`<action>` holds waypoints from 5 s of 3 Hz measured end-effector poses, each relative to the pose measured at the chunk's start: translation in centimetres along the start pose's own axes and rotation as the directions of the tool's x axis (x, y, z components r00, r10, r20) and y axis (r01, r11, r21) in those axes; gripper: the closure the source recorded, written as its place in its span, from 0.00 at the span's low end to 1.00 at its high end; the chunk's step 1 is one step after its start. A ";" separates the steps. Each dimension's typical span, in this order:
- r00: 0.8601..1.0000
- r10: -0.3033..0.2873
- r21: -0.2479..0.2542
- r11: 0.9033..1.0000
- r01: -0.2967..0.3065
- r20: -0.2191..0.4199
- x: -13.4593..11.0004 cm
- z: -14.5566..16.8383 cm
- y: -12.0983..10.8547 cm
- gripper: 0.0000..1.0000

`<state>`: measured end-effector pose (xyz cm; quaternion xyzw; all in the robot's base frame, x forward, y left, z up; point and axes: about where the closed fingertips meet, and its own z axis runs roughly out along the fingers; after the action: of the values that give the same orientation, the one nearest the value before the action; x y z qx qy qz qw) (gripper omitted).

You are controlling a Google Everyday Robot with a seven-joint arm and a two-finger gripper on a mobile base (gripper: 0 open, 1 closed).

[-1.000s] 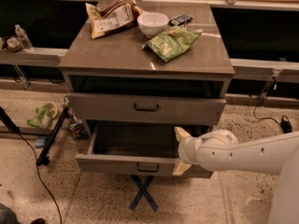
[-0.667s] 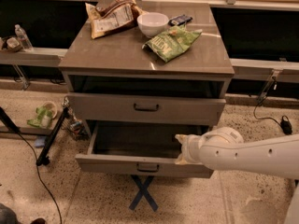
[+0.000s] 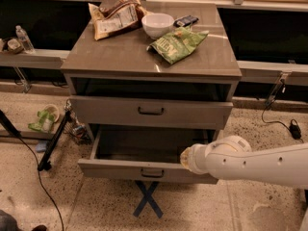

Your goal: Close middle drawer

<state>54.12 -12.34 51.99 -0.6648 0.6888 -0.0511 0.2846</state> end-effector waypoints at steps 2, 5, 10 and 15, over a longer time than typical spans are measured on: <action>1.000 0.003 -0.004 1.000 -0.003 0.003 0.0 0.2 0.2 1.00; 0.995 0.095 -0.204 0.974 -0.098 -0.023 0.7 3.8 7.3 1.00; 0.997 -0.051 0.035 0.998 0.053 -0.055 4.0 11.3 1.6 1.00; 0.992 -0.040 0.348 0.934 0.079 -0.115 8.4 13.7 -4.6 1.00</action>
Offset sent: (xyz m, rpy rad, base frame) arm -0.0011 0.0010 -0.0027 0.0040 0.0045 -0.0004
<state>64.92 -16.59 39.90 -0.6200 0.6622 -0.2174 0.3602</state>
